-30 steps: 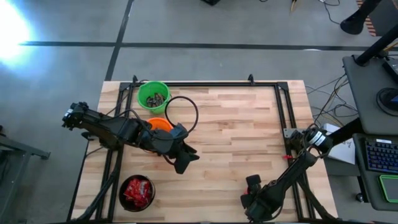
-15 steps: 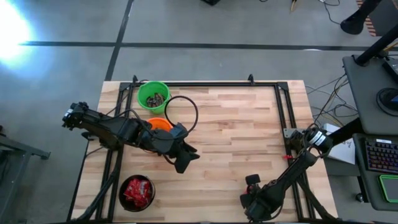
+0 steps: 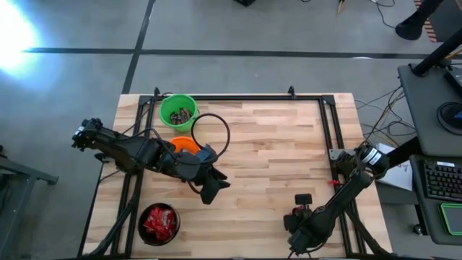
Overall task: Organize candy in baskets
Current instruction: Put the red candy into the black bucket
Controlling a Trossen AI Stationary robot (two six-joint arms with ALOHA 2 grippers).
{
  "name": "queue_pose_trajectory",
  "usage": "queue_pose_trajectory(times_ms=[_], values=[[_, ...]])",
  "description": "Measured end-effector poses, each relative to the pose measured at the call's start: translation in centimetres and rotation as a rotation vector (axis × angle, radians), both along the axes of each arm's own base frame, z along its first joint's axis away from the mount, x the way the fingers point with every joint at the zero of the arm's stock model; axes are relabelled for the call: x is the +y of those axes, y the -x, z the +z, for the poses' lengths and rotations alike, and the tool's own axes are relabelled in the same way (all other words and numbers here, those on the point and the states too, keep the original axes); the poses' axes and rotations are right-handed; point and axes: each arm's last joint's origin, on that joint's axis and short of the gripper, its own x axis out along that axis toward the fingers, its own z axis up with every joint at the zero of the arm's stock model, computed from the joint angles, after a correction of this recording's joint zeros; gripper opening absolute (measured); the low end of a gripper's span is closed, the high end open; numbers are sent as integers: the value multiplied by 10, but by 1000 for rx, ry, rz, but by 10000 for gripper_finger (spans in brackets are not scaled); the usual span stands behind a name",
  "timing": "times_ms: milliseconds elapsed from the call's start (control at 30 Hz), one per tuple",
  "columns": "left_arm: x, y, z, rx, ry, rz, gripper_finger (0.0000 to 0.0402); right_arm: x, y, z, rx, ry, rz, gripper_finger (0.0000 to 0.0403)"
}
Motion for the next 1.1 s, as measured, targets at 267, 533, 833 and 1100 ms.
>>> queue_pose_trajectory(times_ms=[267,533,833,1100], values=[[1,2,-2,23,-42,-25,141,-4,1,31,-79,-42,-94,15],[0,3,-4,40,-74,-71,141,-15,-7,73,-237,-42,-217,15],[0,2,-3,20,-111,-100,141,-24,-25,124,-459,-76,-297,15],[0,2,-3,19,-123,-115,141,-31,-39,171,-622,-126,-299,15]])
